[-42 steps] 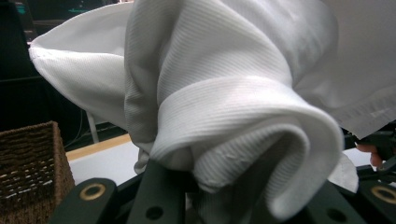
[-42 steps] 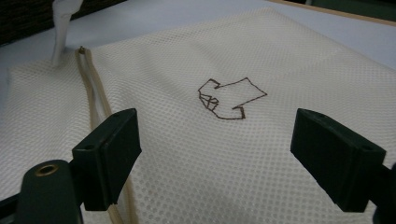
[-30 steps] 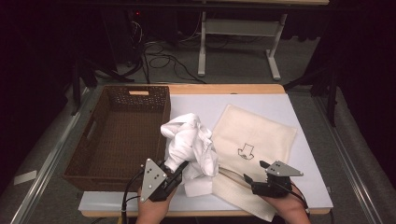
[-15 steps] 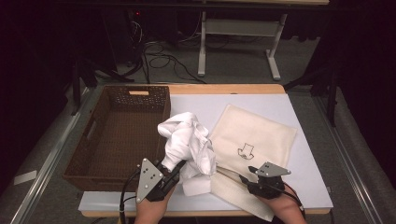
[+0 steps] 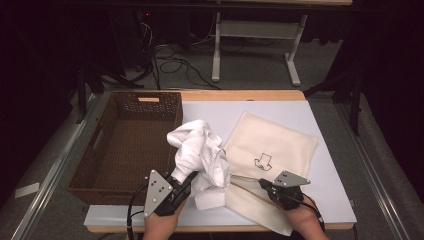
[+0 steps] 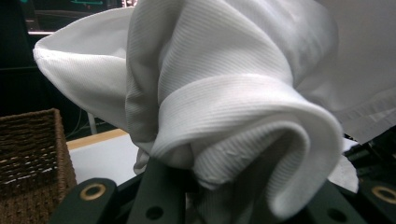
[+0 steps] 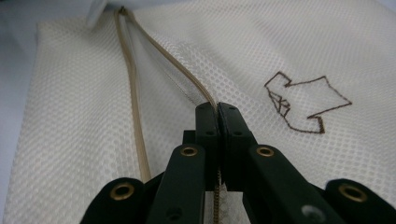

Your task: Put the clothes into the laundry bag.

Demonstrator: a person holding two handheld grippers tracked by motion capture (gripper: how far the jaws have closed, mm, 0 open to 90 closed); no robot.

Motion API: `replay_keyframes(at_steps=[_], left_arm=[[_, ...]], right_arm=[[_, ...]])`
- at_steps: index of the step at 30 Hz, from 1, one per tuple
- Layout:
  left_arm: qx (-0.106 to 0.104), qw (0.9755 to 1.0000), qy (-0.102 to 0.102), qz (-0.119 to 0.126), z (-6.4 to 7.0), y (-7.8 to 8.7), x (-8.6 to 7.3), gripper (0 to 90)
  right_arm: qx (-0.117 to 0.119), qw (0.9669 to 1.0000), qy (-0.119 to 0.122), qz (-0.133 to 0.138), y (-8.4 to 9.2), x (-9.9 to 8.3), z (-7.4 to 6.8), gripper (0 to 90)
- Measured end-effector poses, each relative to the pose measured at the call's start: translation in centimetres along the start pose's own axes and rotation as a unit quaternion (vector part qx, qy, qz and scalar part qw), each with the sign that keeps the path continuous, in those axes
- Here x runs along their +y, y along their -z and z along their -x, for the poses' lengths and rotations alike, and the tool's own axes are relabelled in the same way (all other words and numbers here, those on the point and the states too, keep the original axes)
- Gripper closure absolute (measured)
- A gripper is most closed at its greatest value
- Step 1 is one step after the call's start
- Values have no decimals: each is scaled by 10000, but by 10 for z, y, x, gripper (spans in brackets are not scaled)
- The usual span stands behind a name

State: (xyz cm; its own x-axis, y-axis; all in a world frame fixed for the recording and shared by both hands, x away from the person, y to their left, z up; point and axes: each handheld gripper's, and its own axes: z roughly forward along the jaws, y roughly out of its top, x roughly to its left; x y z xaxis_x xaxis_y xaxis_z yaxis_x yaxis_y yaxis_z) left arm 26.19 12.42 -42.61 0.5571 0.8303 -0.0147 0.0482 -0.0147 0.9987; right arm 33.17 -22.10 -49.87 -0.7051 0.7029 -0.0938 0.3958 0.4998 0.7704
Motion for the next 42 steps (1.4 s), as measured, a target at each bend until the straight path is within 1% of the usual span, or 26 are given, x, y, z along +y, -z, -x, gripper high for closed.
replay_keyframes(at_steps=[1, 2, 3, 6, 7, 9, 12, 14, 15, 16, 17, 19, 20, 21, 22, 23, 26, 27, 30, 32, 33, 36, 37, 39, 41, 42], left_arm=[[0, 10000, 0, 0, 0, 0, 0, 734], [-41, 10000, -6, -19, 3, -1, -1, 734], [-41, 10000, -6, -19, 3, -1, -1, 734], [-108, 9999, -21, -6, 6, -1, 1, 734], [-108, 9999, -21, -6, 6, -1, 1, 734], [-151, 9999, -26, 68, 9, 3, 5, 734], [-193, 9997, -26, 150, 12, 6, 8, 734], [-302, 9994, -36, 182, 17, 7, 9, 734], [-302, 9994, -36, 182, 17, 7, 9, 734], [-364, 9993, -36, 104, 21, 4, 5, 734], [-364, 9993, -36, 104, 21, 4, 5, 734], [-431, 9990, -91, -30, 25, -1, 0, 734], [-479, 9988, -81, -102, 29, -5, -4, 734], [-479, 9988, -81, -102, 29, -5, -4, 734], [-543, 9984, -49, -167, 32, -9, -8, 734], [-543, 9984, -49, -167, 32, -9, -8, 734], [-612, 9976, -112, -309, 38, -15, -15, 734], [-616, 9975, -119, -330, 38, -17, -16, 735], [-573, 9975, -222, -351, 35, -18, -15, 740], [-425, 9989, -101, -198, 27, -14, -10, 743], [-380, 9991, -54, -159, 24, -12, -9, 743], [-326, 9994, -20, -124, 22, -11, -9, 743], [-324, 9994, -10, -123, 22, -11, -9, 743], [-351, 9993, 13, -152, 23, -13, -11, 743], [-475, 9985, 46, -261, 28, -18, -17, 743], [-475, 9985, 46, -261, 28, -18, -17, 743]], right_arm=[[0, 10000, 0, 0, 0, 0, 0, 893], [-28, 9999, -62, 89, 1, 4, 1, 895], [-28, 9999, -62, 89, 1, 4, 1, 895], [-29, 9996, -137, 261, 1, 12, 4, 896], [-29, 9996, -137, 261, 1, 12, 4, 896], [-49, 9993, -190, 314, 0, 15, 5, 896], [-75, 9991, -190, 372, -1, 16, 6, 896], [-105, 9986, -260, 440, -3, 19, 7, 896], [-106, 9984, -292, 473, -3, 21, 8, 896], [-114, 9984, -276, 487, -3, 23, 8, 898], [-114, 9984, -276, 487, -3, 23, 8, 898], [-134, 9977, -279, 607, -1, 28, 8, 899], [-136, 9974, -306, 633, 0, 29, 7, 899], [-136, 9974, -306, 633, 0, 29, 7, 899], [-146, 9969, -259, 724, 3, 32, 7, 899], [-146, 9969, -259, 724, 3, 32, 7, 899], [-100, 9949, -341, 947, 9, 35, 6, 900], [-78, 9941, -385, 1012, 12, 37, 5, 900], [-22, 9926, -364, 1159, 16, 39, 3, 900], [34, 9915, -345, 1256, 19, 41, -1, 900], [44, 9915, -325, 1259, 20, 41, -2, 900], [31, 9916, -315, 1253, 20, 41, -4, 900], [21, 9917, -271, 1260, 19, 41, -4, 900], [7, 9920, -306, 1229, 19, 41, -4, 900], [22, 9914, -284, 1280, 21, 40, -3, 899], [22, 9914, -284, 1280, 21, 40, -3, 899]])
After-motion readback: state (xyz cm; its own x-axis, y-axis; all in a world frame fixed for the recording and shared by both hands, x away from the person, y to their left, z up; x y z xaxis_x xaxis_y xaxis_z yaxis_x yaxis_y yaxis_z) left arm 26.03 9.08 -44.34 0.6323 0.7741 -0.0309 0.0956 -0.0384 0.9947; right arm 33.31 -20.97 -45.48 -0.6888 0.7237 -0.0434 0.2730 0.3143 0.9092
